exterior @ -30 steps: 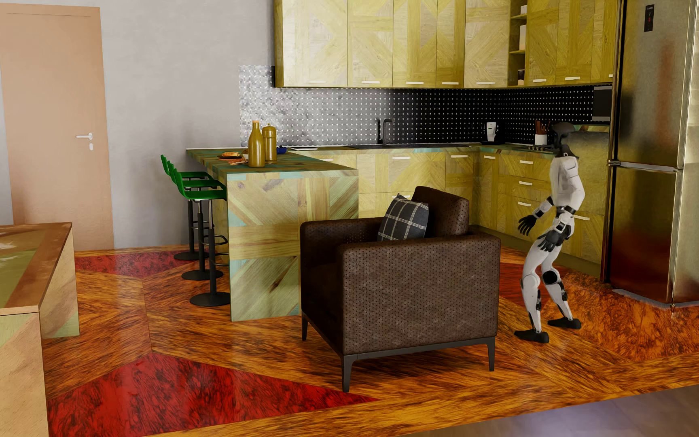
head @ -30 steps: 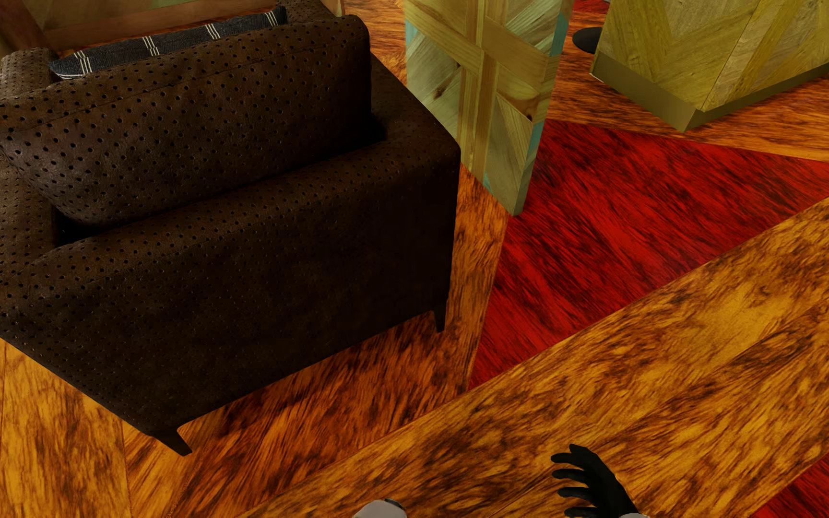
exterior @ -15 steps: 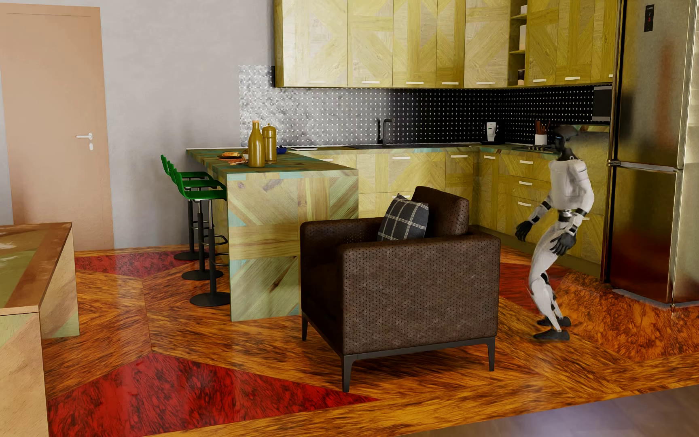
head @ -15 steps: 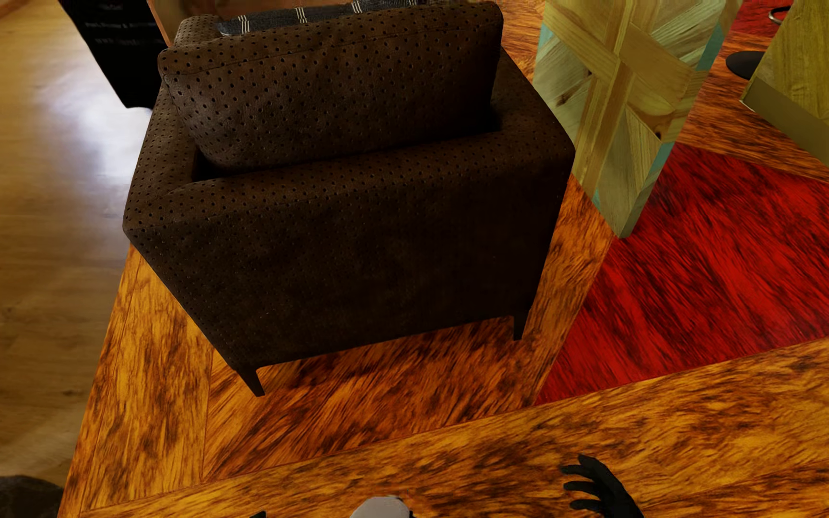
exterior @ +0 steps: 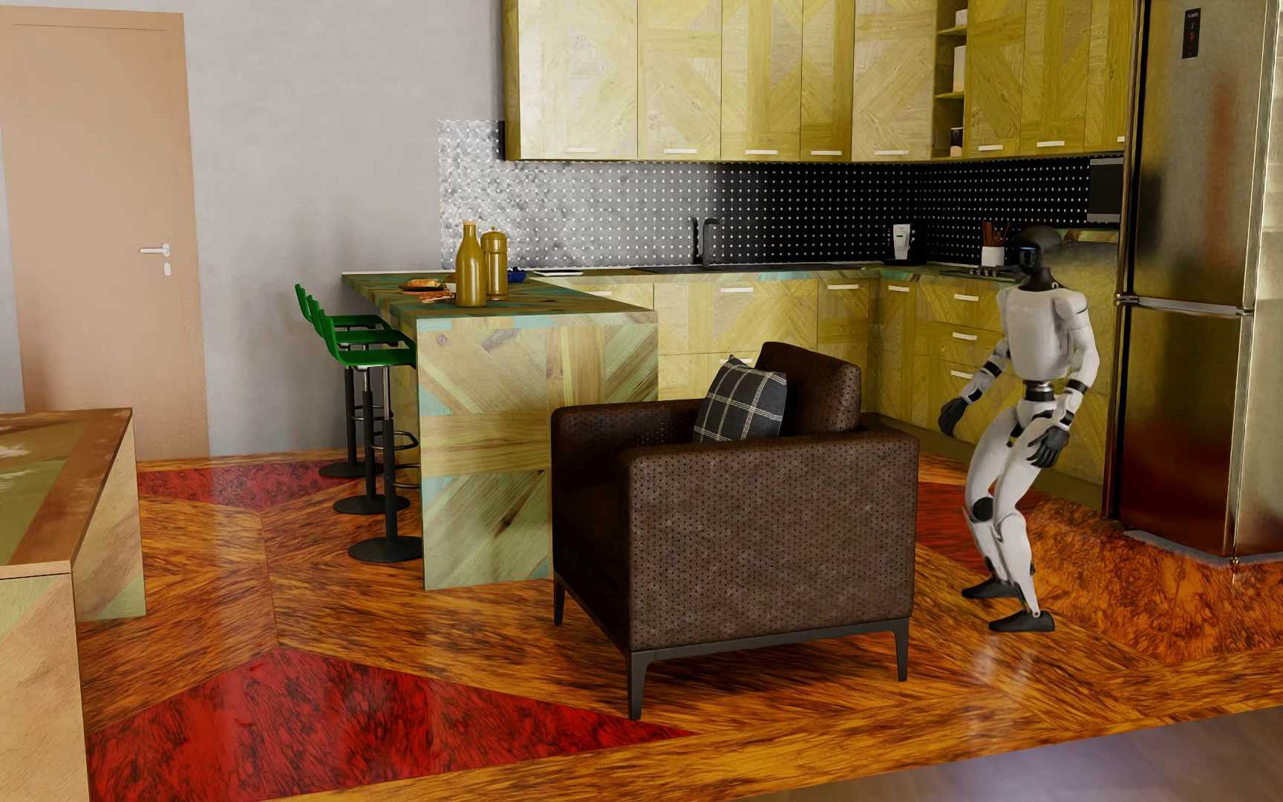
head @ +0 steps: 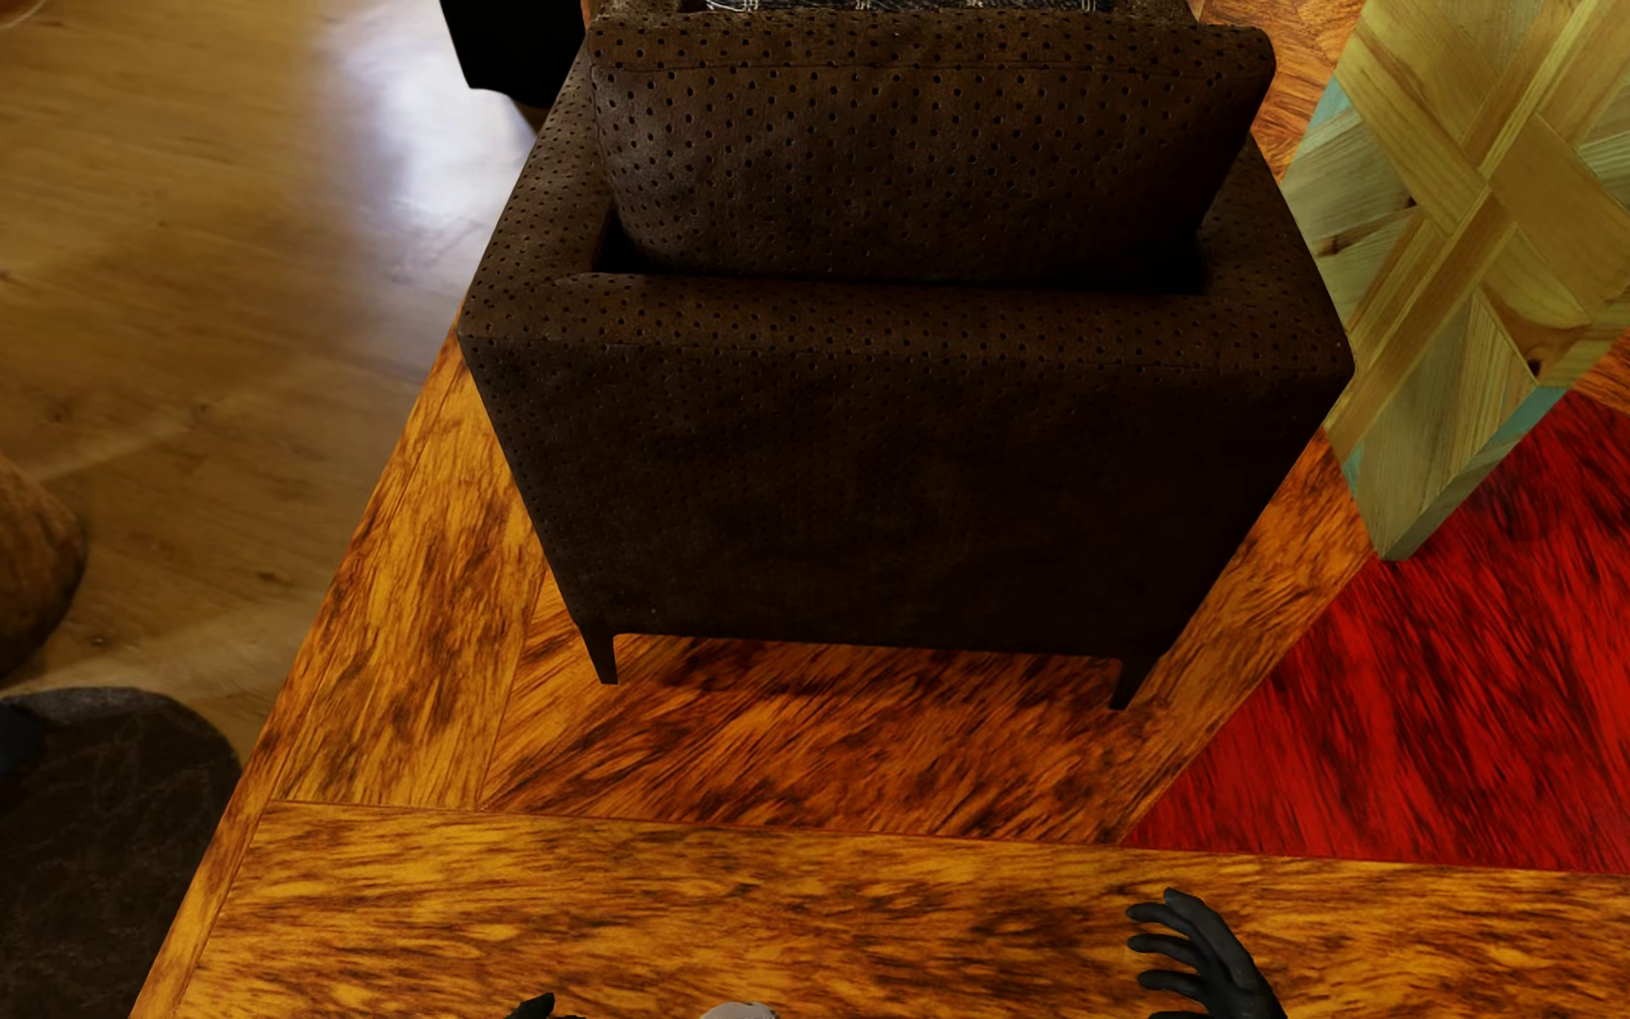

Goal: Rotate left

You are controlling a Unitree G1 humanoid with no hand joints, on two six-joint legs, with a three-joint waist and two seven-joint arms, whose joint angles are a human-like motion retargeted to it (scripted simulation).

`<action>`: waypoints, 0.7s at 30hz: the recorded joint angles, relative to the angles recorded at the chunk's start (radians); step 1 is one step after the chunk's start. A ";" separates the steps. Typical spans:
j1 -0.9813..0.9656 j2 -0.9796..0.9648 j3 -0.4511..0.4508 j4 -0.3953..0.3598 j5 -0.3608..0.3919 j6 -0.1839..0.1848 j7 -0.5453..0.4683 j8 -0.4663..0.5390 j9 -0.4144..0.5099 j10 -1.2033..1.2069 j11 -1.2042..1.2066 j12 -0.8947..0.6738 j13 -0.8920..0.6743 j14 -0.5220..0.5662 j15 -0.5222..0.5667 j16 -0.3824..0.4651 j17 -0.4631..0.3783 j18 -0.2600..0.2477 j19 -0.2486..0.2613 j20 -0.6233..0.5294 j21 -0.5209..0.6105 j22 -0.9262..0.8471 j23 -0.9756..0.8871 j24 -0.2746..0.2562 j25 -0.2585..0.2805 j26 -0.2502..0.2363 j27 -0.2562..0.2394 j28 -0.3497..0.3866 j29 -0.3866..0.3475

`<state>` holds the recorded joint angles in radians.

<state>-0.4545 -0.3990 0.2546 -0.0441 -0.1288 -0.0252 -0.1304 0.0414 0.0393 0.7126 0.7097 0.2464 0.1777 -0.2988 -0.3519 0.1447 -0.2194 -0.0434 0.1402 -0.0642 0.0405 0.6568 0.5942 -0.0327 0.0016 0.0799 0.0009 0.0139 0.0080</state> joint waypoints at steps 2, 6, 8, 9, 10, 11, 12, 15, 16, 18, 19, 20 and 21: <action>0.009 0.020 0.005 0.026 -0.013 0.017 0.030 -0.024 -0.008 -0.018 0.000 -0.026 0.005 0.019 -0.005 0.000 0.027 -0.006 0.024 0.014 0.026 0.002 -0.030 -0.018 0.004 0.009 0.015 -0.030 0.009; 0.007 0.033 0.006 0.017 -0.039 0.045 0.030 -0.051 -0.022 -0.042 0.001 -0.018 0.018 0.049 -0.010 0.006 0.043 -0.010 -0.018 0.021 0.034 -0.005 -0.039 -0.027 0.033 0.035 0.054 -0.084 0.060; -0.006 0.029 0.030 0.031 -0.052 0.050 0.045 -0.075 -0.024 -0.053 0.009 0.014 0.028 0.072 -0.015 -0.006 0.037 -0.016 -0.021 0.030 0.041 0.007 -0.059 -0.019 0.029 0.036 0.072 -0.067 0.071; -0.005 0.028 0.040 0.027 -0.065 0.040 0.050 -0.084 -0.022 -0.069 0.011 0.030 0.013 0.073 -0.017 0.007 0.037 -0.013 -0.022 0.024 0.044 0.014 -0.048 -0.019 0.022 0.046 0.073 -0.057 0.077; -0.004 0.037 0.062 0.030 -0.068 0.037 0.054 -0.092 -0.021 -0.084 -0.001 0.024 0.018 0.066 -0.015 0.011 0.036 -0.017 -0.025 0.045 0.040 0.010 -0.044 -0.019 0.014 0.068 0.064 -0.050 0.082; -0.005 0.046 0.078 0.034 -0.064 0.033 0.063 -0.092 -0.031 -0.109 -0.027 0.032 0.011 0.056 -0.007 0.004 0.026 -0.015 -0.029 0.039 0.044 -0.005 -0.006 -0.014 0.004 0.087 0.051 -0.036 0.089; -0.005 0.069 0.053 0.054 -0.063 0.048 0.085 -0.104 -0.023 -0.071 -0.044 0.048 -0.029 -0.028 -0.001 0.000 0.020 0.050 -0.029 0.032 0.034 -0.008 -0.001 -0.004 -0.010 0.105 0.051 -0.028 0.101; -0.012 0.061 0.011 0.079 -0.072 0.065 0.097 -0.120 -0.017 -0.070 0.034 -0.007 -0.005 0.097 -0.040 0.003 0.028 -0.010 -0.024 -0.002 0.044 -0.010 -0.054 0.020 -0.037 0.130 0.011 -0.019 0.083; -0.011 0.033 -0.012 0.071 -0.066 0.067 0.072 -0.097 -0.004 -0.066 0.116 -0.002 0.006 0.105 -0.013 0.005 0.042 -0.030 -0.016 0.004 0.039 -0.009 -0.075 0.004 -0.037 0.107 0.016 -0.021 0.072; -0.015 -0.042 -0.046 0.053 -0.024 0.050 0.021 -0.022 0.006 -0.071 0.240 0.038 -0.027 0.112 0.082 0.002 0.054 -0.036 -0.011 0.003 0.051 0.023 -0.049 -0.044 -0.031 0.025 0.073 -0.023 0.064; -0.029 -0.016 -0.030 0.036 -0.001 0.018 0.010 0.010 -0.008 -0.073 0.104 0.060 -0.025 0.104 0.007 0.007 0.036 -0.030 -0.019 0.027 0.031 0.010 -0.035 -0.078 -0.025 -0.017 0.090 -0.026 0.075; -0.035 0.009 0.021 0.026 -0.007 0.001 0.001 -0.004 -0.023 -0.079 0.029 0.068 0.016 0.092 -0.020 -0.022 0.003 -0.039 -0.032 0.055 0.012 -0.012 -0.018 -0.088 -0.020 -0.043 0.076 -0.008 0.081; -0.037 0.030 0.047 0.041 -0.016 -0.003 0.023 -0.029 -0.023 -0.072 0.007 0.050 0.004 0.045 -0.014 -0.009 0.010 0.032 -0.036 0.022 0.023 -0.010 0.005 -0.083 -0.021 -0.046 0.083 0.020 0.075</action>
<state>-0.4910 -0.3689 0.3021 -0.0034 -0.1449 -0.0286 -0.1077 0.0120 0.0164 0.6405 0.7171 0.2962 0.1821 -0.2538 -0.3661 0.1361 -0.2092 -0.0110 0.1040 -0.0420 0.0632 0.6465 0.5994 -0.1157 -0.0192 0.0339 0.0837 0.0341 0.0827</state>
